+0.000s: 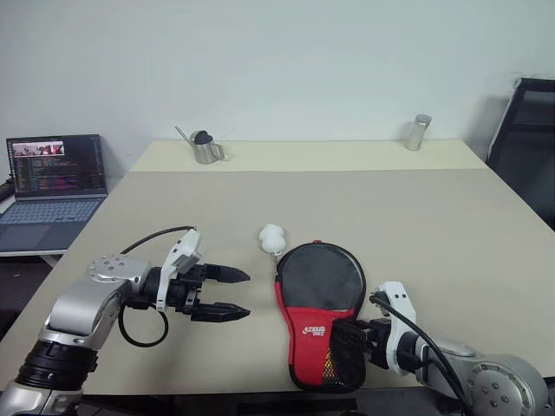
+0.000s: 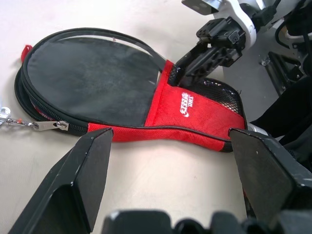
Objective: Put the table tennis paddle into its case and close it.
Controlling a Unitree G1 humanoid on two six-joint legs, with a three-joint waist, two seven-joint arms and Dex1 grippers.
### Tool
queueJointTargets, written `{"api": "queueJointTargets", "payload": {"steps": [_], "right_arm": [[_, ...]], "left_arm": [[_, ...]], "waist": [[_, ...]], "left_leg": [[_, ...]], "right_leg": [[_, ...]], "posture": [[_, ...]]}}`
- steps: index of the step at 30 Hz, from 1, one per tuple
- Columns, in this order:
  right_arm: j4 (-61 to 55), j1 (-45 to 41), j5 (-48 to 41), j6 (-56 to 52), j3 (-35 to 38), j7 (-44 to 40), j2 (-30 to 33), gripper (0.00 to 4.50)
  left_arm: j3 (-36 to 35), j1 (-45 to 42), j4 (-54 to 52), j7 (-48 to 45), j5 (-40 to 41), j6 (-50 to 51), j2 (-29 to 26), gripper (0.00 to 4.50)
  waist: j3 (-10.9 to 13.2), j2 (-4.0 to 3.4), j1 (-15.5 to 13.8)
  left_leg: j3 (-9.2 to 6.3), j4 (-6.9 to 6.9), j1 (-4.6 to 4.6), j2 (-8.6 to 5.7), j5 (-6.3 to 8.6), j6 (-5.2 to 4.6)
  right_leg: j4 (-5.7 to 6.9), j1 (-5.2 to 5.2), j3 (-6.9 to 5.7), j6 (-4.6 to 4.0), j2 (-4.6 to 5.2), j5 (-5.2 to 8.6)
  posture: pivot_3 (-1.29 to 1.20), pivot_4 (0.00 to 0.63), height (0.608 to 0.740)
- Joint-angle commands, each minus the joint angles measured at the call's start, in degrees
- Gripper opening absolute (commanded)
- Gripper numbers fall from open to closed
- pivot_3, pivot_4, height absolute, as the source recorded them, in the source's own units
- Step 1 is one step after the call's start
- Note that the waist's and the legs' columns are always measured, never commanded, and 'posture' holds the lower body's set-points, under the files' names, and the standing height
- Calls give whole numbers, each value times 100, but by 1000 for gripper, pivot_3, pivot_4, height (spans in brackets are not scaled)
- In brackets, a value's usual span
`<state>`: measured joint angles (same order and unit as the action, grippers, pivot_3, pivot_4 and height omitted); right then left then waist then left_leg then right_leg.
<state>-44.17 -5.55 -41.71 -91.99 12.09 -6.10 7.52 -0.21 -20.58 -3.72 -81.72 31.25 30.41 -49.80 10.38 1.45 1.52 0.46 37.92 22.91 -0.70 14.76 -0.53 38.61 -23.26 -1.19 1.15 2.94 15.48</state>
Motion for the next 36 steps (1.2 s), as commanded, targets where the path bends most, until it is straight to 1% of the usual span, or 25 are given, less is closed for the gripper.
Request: {"api": "queueJointTargets", "payload": {"steps": [1, 2, 4, 7, 12, 14, 18, 20, 21, 24, 27, 29, 31, 36], "right_arm": [[-410, 72, -69, 280, -38, -338, 486, 3395], [-471, 101, -67, 422, -95, -441, 645, 3767], [-547, 129, -237, 651, 19, -717, 781, 4462], [-525, -14, -408, 1045, 276, -1134, 1114, 4462], [-284, -287, -707, 1503, 427, -1584, 1502, 4462], [-173, -511, -754, 1772, 293, -1797, 1663, 4462], [283, -930, -213, 2509, -366, -1944, 1964, 4462], [489, -1054, -78, 2716, -629, -1942, 1964, 4462], [594, -1119, 21, 2824, -780, -1936, 1954, 4462], [931, -1262, 412, 3269, -1290, -1947, 1877, 4462], [1083, -1269, 615, 3544, -1546, -1962, 1844, 4462], [1133, -1268, 682, 3635, -1632, -1951, 1818, 4462], [1154, -1215, 760, 3719, -1711, -1950, 1793, 4500], [1201, -1181, 912, 3858, -1884, -1927, 1710, 4500]], "left_arm": [[-154, 41, -48, 86, 58, -39, -5, 4133], [-176, 54, -54, 113, 83, -19, 5, 4133], [-244, 78, -70, 241, 138, 32, 54, 4133], [-330, 74, -71, 536, 177, 120, 182, 4133], [-392, -13, -54, 849, 148, 221, 315, 4133], [-434, -136, 44, 1136, 64, 169, 440, 4133], [-450, -527, 475, 2095, -470, -183, 787, 4133], [-440, -657, 648, 2371, -633, -302, 900, 4133], [-419, -733, 741, 2522, -711, -284, 946, 4133], [-221, -1032, 1039, 2880, -948, -193, 1153, 4133], [-54, -1389, 1513, 3231, -1219, -168, 1448, 4133], [-26, -1573, 1776, 3295, -1274, -165, 1601, 4133], [37, -1890, 2279, 3344, -1353, -195, 1836, 4488], [297, -2664, 3729, 3546, -1872, -701, 2338, 4496]], "waist": [[0, 0, -5], [1, 1, -6], [1, 1, -1], [1, 1, 1], [3, 4, 5], [3, 5, 2], [4, 9, -6], [5, 10, -7], [5, 10, -6], [5, 10, -7], [6, 11, -18], [6, 14, -29], [6, 15, -45], [7, 17, -102]], "left_leg": [[0, 1, 1, 0, 0, 0], [0, 1, 1, 0, 0, 0], [0, 0, 2, 0, 0, 0], [-2, -2, 1, 4, 0, 0], [-2, 0, 1, 4, 0, 0], [-2, 0, 0, 4, 0, 0], [-3, 3, 0, 3, 0, 0], [-2, 3, 0, 3, 0, 0], [-2, 2, 1, 3, 0, 0], [-2, 1, 3, 3, 0, 0], [-3, 1, 4, 1, 0, 0], [-6, 3, 6, -2, 0, 0], [-6, 3, 6, -2, 0, 0], [-9, 5, 6, -4, 0, 0]], "right_leg": [[-1, 0, 0, 1, 0, 0], [-3, 1, 0, 3, 0, 1], [-4, 0, -1, 11, 0, 6], [-3, 0, -2, 13, -4, 7], [-3, 1, -2, 13, -4, 7], [-2, 0, -2, 12, -5, 7], [-2, 3, -4, 13, -5, 6], [-2, 3, -3, 8, -5, 3], [-2, 3, -3, -7, -5, -6], [-1, 0, -4, -12, -5, -9], [-1, 1, -5, -13, -4, -9], [0, 1, -8, -12, -2, -9], [1, 1, -8, -12, -1, -10], [3, 1, -14, -13, -2, -10]], "posture": [[0, 150, 740], [0, 150, 740], [0, 150, 740], [0, 150, 740], [0, 150, 740], [0, 150, 740], [0, 150, 740], [0, 150, 740], [0, 150, 740], [0, 150, 740], [0, 150, 740], [0, 150, 740], [0, 150, 740], [0, 150, 740]]}}
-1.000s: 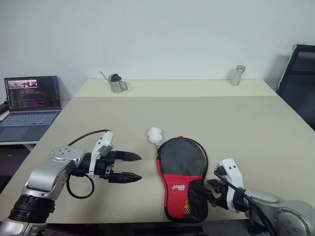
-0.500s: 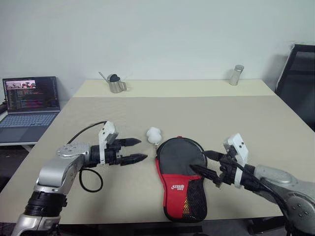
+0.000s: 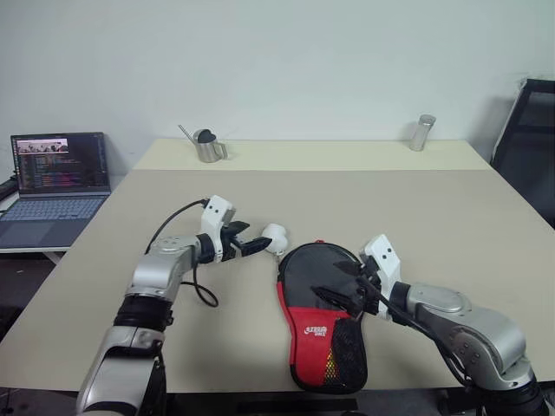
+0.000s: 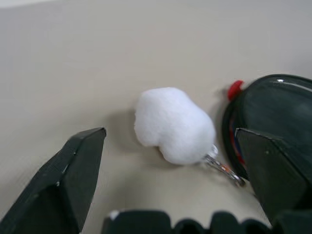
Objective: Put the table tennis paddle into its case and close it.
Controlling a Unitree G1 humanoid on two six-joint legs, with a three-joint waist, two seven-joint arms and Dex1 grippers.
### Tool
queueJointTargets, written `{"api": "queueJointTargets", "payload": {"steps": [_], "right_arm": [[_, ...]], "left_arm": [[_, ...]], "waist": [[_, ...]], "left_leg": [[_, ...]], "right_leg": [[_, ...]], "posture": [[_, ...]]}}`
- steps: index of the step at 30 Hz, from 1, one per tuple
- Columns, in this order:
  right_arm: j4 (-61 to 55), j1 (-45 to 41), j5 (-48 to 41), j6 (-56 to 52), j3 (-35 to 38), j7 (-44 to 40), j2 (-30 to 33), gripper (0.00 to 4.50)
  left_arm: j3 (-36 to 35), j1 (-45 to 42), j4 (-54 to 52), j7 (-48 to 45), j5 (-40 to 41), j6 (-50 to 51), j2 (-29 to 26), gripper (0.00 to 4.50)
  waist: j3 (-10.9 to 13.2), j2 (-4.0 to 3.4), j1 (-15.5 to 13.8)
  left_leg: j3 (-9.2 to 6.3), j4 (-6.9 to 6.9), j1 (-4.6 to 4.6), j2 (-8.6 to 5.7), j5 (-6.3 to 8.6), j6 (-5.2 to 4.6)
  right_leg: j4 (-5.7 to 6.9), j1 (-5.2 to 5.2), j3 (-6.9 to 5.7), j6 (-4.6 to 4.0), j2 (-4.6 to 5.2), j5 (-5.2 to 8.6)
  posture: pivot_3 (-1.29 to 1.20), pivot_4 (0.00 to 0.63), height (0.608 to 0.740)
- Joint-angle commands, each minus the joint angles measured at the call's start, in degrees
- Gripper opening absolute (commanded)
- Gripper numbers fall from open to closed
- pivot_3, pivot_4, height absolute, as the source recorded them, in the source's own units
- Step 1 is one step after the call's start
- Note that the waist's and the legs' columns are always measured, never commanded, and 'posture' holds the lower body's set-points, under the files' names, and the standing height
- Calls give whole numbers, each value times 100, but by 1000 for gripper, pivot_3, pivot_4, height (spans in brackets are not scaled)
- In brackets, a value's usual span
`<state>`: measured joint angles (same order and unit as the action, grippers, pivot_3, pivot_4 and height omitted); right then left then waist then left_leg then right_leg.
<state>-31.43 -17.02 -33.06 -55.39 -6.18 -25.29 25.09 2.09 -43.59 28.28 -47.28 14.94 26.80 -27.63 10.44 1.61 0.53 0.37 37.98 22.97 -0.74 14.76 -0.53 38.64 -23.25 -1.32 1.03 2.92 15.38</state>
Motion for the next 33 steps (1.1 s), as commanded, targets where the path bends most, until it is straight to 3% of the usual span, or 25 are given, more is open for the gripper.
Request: {"api": "queueJointTargets", "payload": {"steps": [1, 9, 19, 22, 30, 33], "right_arm": [[-63, -42, 91, 221, -87, -1, -75, 4500], [5, -23, 354, 404, -267, 16, -154, 4500], [22, 78, 595, 436, -275, 222, -298, 4500], [12, 92, 591, 418, -262, 235, -325, 4500], [101, -6, 714, 549, -262, 249, -418, 4500], [156, -60, 675, 606, -329, 162, -518, 4500]], "left_arm": [[103, -484, 775, 59, -316, -455, 174, 4496], [250, -1730, 3099, -313, -803, -1049, 694, 4496], [309, -1830, 3635, -713, -1219, -1376, 843, 4496], [267, -1775, 3645, -705, -1260, -1430, 808, 3931], [140, -1622, 3549, -669, -1258, -1556, 692, 1135], [74, -1464, 3354, -686, -1212, -1553, 619, 432]], "waist": [[1, 1, 0], [3, 6, -21], [3, 6, -25], [3, 6, -25], [3, 6, -23], [2, 7, -8]], "left_leg": [[0, 0, 1, 0, 0, 0], [-3, 2, 7, -5, 0, 0], [-6, 2, 6, -5, 0, 0], [-6, 3, 6, -5, 0, 0], [-6, 7, 4, -5, 0, 0], [-6, 9, -2, -4, -1, 0]], "right_leg": [[0, 0, 0, 0, 0, 0], [-3, -2, -8, 0, -1, 0], [-1, -2, -9, 0, 0, 0], [0, -2, -9, 0, 0, 0], [8, -2, -9, 0, 0, 0], [21, -2, -7, 0, 0, 0]], "posture": [[0, 150, 740], [0, 150, 740], [0, 150, 740], [0, 150, 740], [0, 150, 740], [0, 150, 740]]}}
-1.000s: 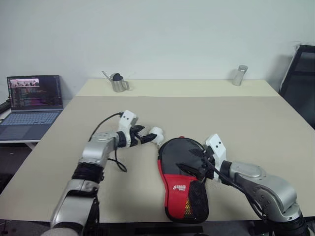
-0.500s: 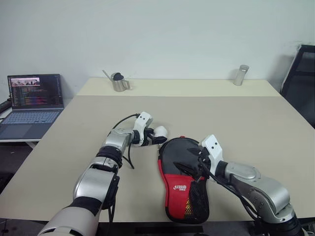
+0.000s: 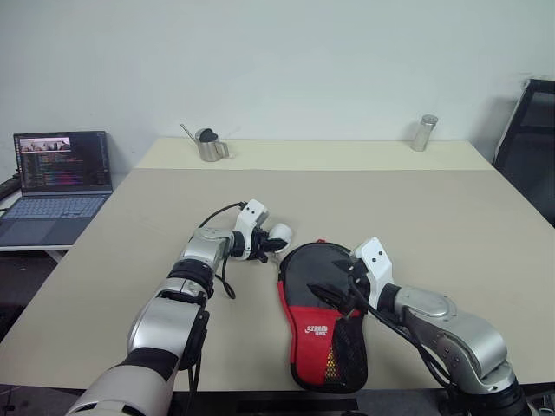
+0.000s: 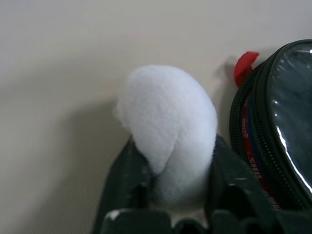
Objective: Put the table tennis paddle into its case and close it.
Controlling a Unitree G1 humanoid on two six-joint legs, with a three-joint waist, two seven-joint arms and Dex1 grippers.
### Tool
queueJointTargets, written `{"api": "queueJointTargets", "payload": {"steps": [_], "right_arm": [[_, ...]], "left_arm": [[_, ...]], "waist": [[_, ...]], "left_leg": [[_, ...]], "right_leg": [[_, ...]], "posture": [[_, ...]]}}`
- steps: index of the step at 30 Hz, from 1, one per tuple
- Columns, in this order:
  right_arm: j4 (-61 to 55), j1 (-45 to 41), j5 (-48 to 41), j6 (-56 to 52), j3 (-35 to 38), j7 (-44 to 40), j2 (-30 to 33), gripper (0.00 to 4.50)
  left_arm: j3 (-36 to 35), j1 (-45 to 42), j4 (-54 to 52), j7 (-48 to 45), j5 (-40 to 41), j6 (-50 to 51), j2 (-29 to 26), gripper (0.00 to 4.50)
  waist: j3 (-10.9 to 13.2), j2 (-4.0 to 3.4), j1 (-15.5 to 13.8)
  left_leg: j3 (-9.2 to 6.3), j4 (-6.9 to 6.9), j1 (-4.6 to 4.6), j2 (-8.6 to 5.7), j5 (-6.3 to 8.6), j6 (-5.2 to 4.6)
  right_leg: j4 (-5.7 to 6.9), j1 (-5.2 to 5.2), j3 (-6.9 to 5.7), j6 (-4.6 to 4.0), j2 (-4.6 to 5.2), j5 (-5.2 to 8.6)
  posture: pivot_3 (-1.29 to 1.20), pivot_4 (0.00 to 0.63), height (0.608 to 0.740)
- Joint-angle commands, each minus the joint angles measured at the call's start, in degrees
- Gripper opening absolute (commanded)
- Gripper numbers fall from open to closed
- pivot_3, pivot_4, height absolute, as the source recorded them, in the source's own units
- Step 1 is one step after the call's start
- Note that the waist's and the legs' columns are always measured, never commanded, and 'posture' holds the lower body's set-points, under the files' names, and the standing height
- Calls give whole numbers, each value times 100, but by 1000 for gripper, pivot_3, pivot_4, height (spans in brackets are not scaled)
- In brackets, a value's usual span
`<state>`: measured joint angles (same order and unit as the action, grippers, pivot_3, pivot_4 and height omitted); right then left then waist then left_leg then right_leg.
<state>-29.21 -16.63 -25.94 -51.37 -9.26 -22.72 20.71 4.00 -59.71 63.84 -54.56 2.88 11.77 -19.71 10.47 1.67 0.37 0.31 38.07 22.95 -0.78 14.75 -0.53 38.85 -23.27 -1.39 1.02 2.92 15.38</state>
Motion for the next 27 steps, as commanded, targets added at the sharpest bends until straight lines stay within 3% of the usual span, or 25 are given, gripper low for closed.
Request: {"api": "queueJointTargets", "payload": {"steps": [1, 7, 17, 23, 27], "right_arm": [[-44, -105, 14, 278, -101, -145, -82, 4500], [442, -270, 284, 773, -542, -448, -194, 4500], [2999, -1055, 1169, 1918, -1019, -879, -762, 4500], [3302, -910, 1670, 2150, -1238, -990, -630, 4500], [3198, -661, 2055, 2246, -1398, -877, -526, 4500]], "left_arm": [[-132, 209, -298, 23, 17, -22, -204, 334], [-259, 649, -1128, -97, 194, 324, -455, 311], [-299, 1312, -2747, -199, 438, 1130, -803, 310], [-170, 1136, -2816, -291, 342, 1070, -893, 310], [123, 682, -2245, -289, 22, 414, -800, 310]], "waist": [[0, 0, 14], [-1, 2, 123], [-2, 4, 132], [-8, 13, 128], [-19, 30, 101]], "left_leg": [[0, 0, -3, 1, 0, 0], [1, 0, -4, 4, 0, 0], [3, 1, -4, 11, -1, 2], [1, 2, -7, 9, -1, 2], [-2, 3, -7, 9, -2, 3]], "right_leg": [[2, 1, 1, 0, 0, 0], [7, 1, 2, 0, -3, 0], [8, -2, 7, -2, -7, -1], [10, 0, 6, -2, -4, -1], [10, 2, 2, -2, -4, -1]], "posture": [[0, 150, 740], [0, 150, 740], [0, 150, 740], [0, 150, 740], [0, 150, 740]]}}
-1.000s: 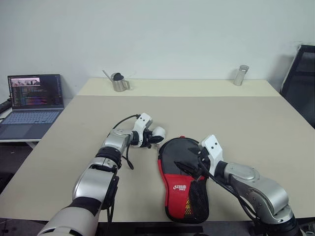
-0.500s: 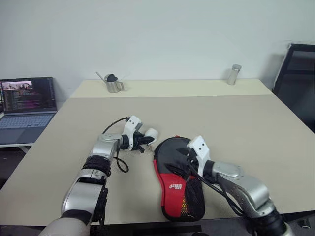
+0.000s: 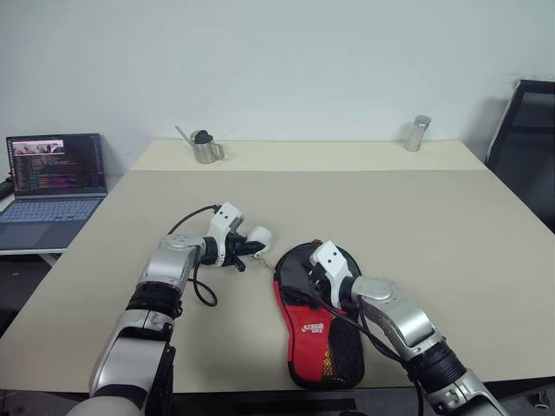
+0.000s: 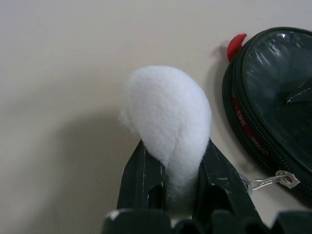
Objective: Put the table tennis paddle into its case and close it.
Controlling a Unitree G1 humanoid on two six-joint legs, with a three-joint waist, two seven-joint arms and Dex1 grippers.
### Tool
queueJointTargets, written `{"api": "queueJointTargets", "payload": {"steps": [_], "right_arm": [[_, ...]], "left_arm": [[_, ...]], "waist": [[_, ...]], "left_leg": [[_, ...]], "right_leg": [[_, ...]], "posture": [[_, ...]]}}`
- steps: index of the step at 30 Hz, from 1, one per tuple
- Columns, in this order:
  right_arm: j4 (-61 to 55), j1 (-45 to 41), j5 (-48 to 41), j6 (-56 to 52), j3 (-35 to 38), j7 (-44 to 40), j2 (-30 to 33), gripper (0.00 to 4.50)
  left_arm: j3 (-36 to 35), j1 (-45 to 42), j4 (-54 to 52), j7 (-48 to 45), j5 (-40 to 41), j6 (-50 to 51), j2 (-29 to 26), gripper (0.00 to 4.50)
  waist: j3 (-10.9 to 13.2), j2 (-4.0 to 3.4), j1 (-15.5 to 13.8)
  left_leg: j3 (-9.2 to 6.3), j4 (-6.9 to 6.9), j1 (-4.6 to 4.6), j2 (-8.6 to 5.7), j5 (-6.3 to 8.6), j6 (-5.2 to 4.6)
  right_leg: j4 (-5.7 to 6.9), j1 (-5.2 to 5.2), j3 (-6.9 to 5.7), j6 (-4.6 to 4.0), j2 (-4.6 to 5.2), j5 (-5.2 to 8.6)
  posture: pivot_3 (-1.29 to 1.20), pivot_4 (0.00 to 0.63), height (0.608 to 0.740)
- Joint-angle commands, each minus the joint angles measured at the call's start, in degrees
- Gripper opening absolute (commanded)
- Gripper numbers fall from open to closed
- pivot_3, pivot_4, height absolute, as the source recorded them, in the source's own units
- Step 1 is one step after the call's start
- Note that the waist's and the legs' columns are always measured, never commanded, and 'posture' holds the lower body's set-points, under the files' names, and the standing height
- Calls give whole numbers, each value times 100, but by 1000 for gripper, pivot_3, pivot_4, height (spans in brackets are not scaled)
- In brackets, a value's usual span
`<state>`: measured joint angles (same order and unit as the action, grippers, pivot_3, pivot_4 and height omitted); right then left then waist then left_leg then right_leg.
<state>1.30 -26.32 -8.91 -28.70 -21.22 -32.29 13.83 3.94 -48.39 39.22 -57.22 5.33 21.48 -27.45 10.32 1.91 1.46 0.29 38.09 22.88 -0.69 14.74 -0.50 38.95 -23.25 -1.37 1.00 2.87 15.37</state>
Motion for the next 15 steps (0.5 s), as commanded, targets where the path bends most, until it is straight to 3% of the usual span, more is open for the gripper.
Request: {"api": "queueJointTargets", "payload": {"steps": [1, 9, 15], "right_arm": [[125, 378, 431, -13, -208, 99, 199, 4500], [-143, 693, 575, -278, -148, 247, 208, 4500], [-180, 722, 603, -424, -136, 427, 89, 4500]], "left_arm": [[233, -573, 420, -26, -329, -789, 2, 310], [581, -1697, 2294, 211, -893, -2092, 577, 310], [794, -2238, 3234, 1031, -1521, -3013, 967, 310]], "waist": [[-8, 11, -7], [-24, 26, -12], [-31, 35, -8]], "left_leg": [[0, 0, 0, -1, 0, 0], [2, 1, -5, -3, 0, 0], [2, 1, -5, -5, 0, -1]], "right_leg": [[0, 1, -1, 0, 0, 0], [0, 5, -1, 1, 0, 0], [-1, 6, -2, 1, 2, 1]], "posture": [[0, 150, 740], [0, 150, 740], [0, 150, 740]]}}
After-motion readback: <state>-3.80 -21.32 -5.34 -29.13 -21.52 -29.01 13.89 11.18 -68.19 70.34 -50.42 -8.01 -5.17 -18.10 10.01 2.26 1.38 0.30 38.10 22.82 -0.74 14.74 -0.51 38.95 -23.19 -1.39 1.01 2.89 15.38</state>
